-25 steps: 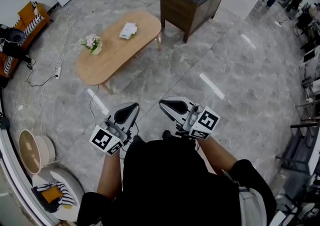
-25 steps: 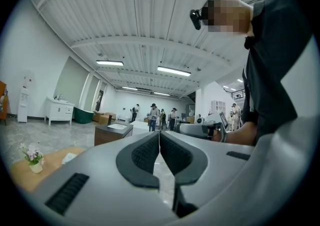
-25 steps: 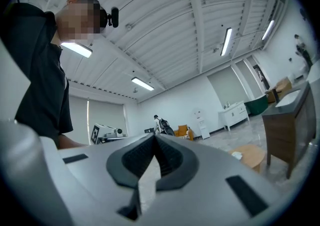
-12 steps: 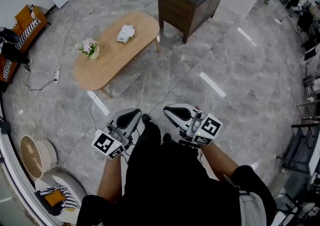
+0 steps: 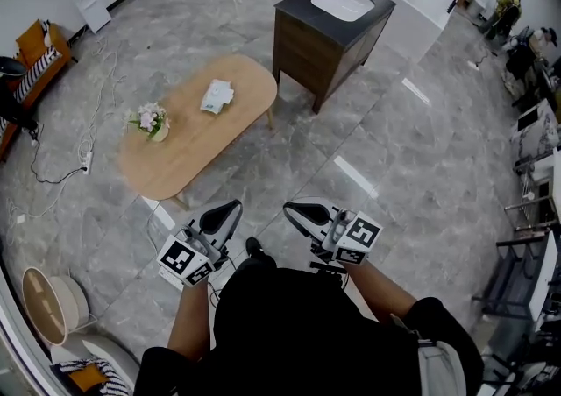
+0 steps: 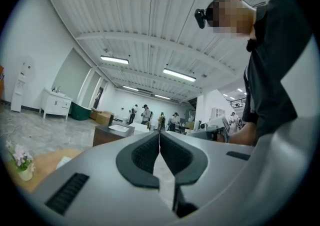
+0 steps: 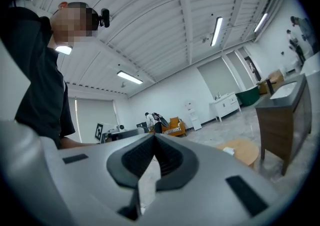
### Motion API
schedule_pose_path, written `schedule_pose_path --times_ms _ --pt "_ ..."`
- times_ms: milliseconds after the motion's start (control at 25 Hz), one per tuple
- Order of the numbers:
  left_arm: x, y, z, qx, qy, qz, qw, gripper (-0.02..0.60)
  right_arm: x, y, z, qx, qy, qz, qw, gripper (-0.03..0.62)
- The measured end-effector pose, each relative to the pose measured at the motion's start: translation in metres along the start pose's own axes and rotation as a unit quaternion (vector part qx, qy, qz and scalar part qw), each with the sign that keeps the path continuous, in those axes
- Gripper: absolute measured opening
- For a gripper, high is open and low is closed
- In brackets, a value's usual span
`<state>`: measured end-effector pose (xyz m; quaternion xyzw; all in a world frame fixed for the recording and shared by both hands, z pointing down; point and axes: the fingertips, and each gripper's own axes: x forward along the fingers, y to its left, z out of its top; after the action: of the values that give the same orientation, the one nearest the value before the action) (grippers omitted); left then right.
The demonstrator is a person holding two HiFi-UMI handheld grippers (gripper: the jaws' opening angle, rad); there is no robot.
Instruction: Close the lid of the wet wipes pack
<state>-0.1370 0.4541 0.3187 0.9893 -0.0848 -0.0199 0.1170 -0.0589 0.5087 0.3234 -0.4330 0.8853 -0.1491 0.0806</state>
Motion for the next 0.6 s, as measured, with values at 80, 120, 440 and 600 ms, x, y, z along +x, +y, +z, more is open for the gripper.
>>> schedule_pose_path --times_ms 80,120,440,600 --pt "0.002 0.025 0.01 0.002 -0.004 -0.001 1.0 0.017 0.026 -0.012 0.011 -0.007 0.001 0.004 1.0 0.009" --pt "0.002 0.037 0.014 0.0 -0.006 -0.001 1.0 0.017 0.039 -0.016 0.015 -0.011 0.003 0.006 1.0 0.009" --pt "0.017 0.116 0.017 -0.022 -0.004 -0.011 0.9997 0.017 0.091 -0.061 0.028 -0.048 0.026 -0.014 0.998 0.01" --pt "0.038 0.142 0.019 -0.028 -0.003 -0.01 0.9996 0.017 0.102 -0.095 0.038 -0.043 0.027 -0.019 0.999 0.009"
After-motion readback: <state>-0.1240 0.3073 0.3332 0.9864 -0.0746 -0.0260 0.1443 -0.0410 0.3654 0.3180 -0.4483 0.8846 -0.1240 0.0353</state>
